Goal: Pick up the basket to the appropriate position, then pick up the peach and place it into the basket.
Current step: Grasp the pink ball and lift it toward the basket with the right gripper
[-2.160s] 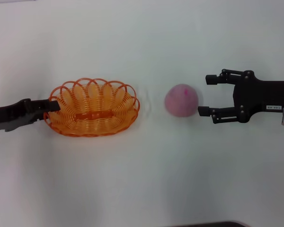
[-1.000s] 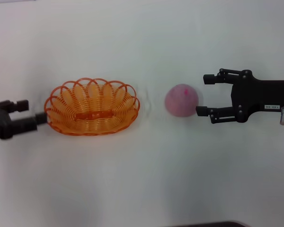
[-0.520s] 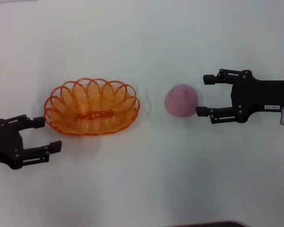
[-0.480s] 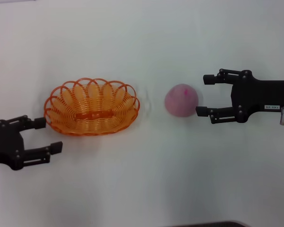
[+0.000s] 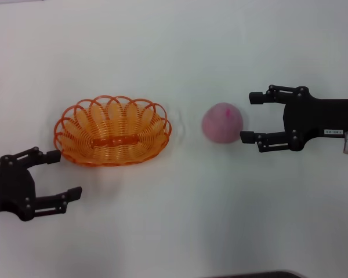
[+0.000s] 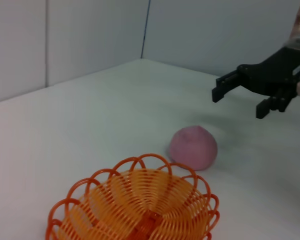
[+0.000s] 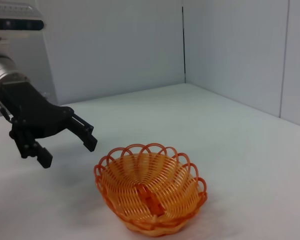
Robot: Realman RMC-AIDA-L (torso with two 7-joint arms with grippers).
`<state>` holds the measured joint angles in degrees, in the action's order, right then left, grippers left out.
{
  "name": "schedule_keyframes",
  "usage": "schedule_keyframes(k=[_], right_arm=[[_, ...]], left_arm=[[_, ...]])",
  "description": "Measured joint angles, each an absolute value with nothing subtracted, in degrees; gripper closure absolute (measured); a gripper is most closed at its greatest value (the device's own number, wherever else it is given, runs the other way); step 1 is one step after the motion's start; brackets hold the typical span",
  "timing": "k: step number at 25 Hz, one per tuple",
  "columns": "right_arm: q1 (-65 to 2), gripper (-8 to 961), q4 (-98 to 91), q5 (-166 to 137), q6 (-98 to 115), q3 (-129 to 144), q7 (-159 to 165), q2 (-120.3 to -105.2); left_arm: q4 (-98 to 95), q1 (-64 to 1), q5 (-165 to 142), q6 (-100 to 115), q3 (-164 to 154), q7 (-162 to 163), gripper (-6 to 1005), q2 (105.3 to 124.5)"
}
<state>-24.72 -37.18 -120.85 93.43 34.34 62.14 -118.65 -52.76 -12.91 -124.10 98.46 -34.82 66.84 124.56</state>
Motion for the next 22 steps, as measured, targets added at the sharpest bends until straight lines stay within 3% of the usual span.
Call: schedule_keyframes(k=[22], right_arm=[[-24.75, 39, -37.18, -121.03, 93.43, 34.44, 62.14, -118.65]], left_arm=[[-47.19, -13.01, -123.92, 95.27, -31.39, 64.29, 126, 124.36]])
